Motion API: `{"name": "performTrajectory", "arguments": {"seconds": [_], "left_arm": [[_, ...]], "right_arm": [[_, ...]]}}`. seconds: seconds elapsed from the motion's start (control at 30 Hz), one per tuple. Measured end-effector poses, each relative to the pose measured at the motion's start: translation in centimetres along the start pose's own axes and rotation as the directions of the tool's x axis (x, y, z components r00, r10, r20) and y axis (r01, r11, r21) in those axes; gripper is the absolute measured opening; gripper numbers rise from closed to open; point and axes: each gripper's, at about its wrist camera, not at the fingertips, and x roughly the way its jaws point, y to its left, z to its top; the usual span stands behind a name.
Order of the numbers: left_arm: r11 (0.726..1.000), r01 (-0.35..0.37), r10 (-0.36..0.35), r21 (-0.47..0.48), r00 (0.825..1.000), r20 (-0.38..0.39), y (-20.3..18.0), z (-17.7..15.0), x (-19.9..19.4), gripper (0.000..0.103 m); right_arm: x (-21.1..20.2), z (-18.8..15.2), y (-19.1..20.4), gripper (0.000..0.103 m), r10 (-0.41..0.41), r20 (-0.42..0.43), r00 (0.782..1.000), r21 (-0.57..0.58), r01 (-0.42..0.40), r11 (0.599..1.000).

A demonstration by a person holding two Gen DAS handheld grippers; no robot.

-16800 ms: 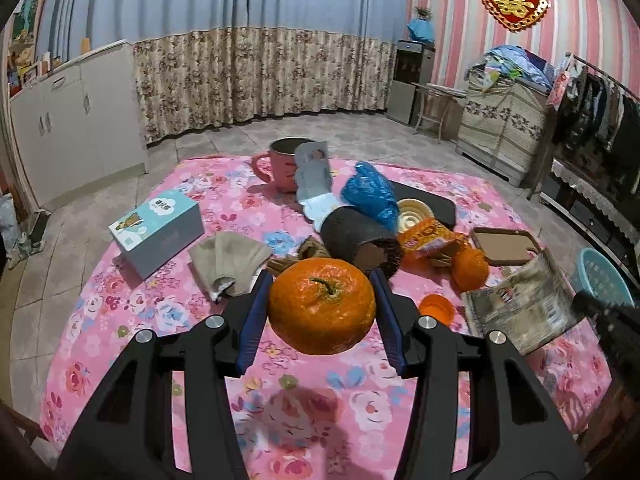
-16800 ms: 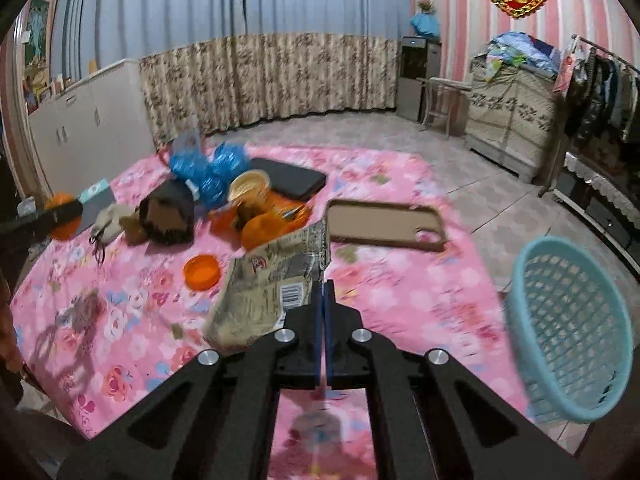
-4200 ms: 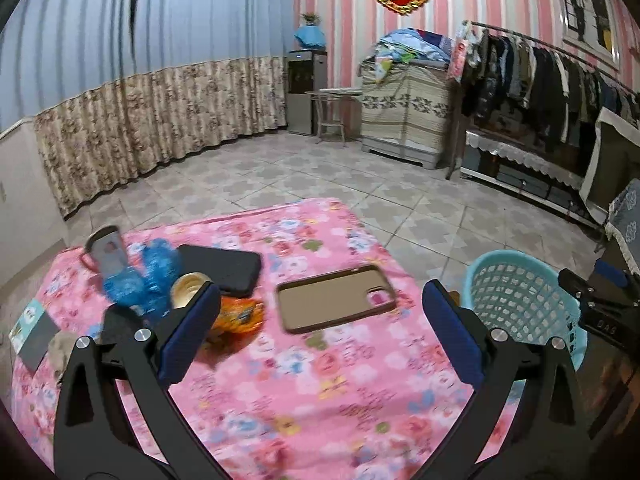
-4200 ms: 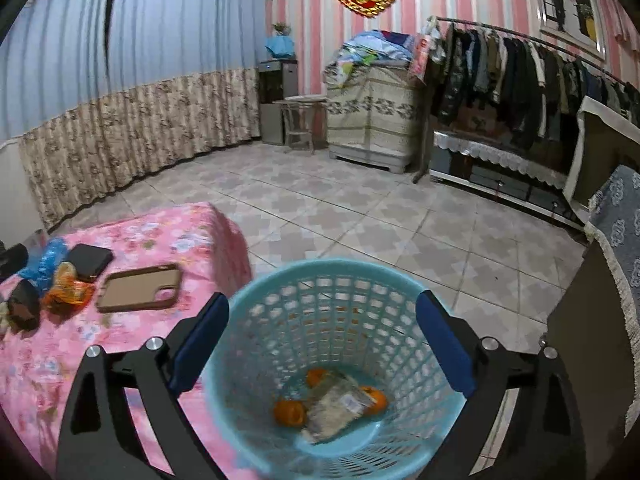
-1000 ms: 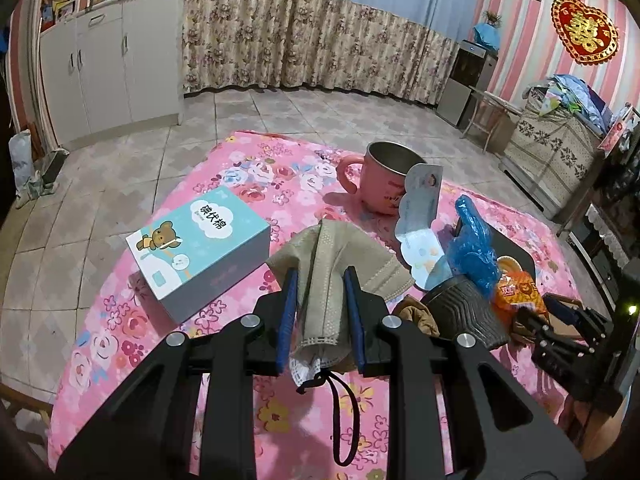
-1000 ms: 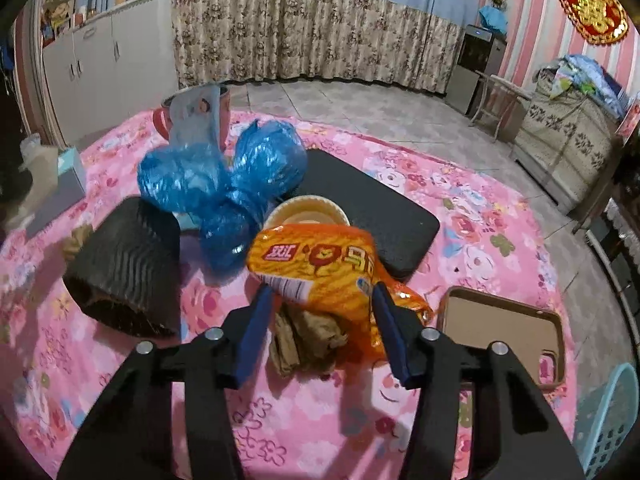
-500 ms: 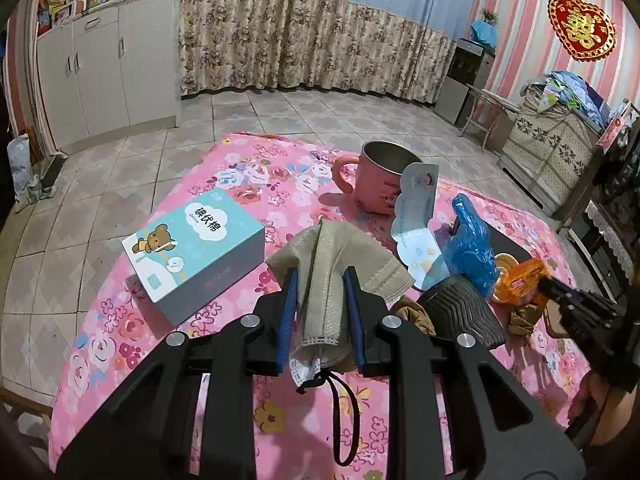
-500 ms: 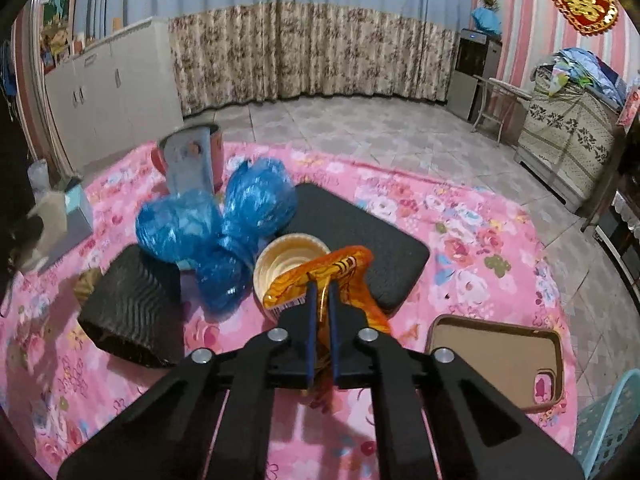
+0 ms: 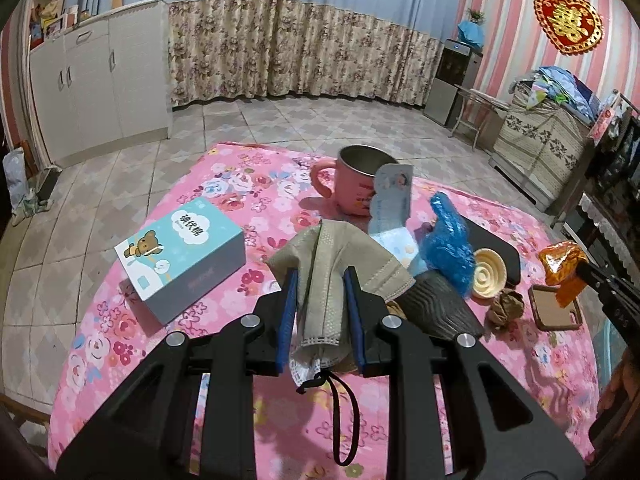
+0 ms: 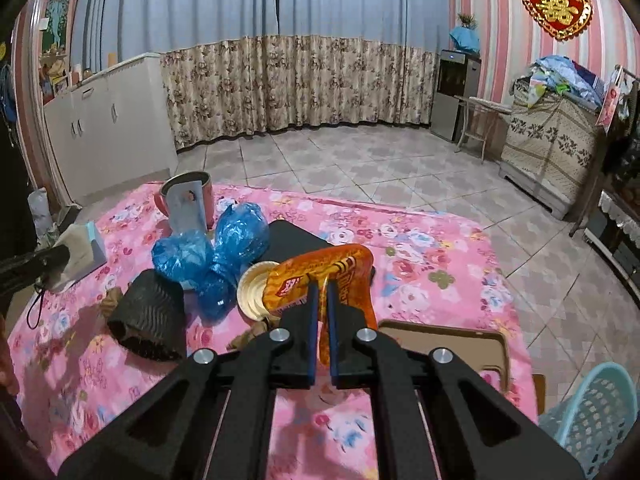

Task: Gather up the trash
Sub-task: 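Carry the face mask and snack bag over the light-blue basket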

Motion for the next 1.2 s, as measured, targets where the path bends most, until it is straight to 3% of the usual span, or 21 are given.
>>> {"name": "performTrajectory", "arguments": {"seconds": [0.53,0.93,1.2], "left_arm": [[0.99,0.082,-0.088,0.118,0.995,0.053,-6.7,-2.0,-4.6,0.022],[0.97,0.178,-0.181,0.166,0.984,0.003,-12.3,-4.3,-6.3,0.022],[0.945,0.245,-0.245,0.216,0.969,-0.028,-18.0,-5.6,-6.3,0.022]], "right_arm": [[-9.0,-3.9,-4.4,0.004,-0.098,0.036,0.995,0.035,0.097,0.995],[-14.0,-6.5,-9.4,0.005,-0.188,0.057,0.98,0.101,0.182,0.978],[-17.0,-7.9,-14.1,0.005,-0.277,0.066,0.959,0.177,0.262,0.949]]}}
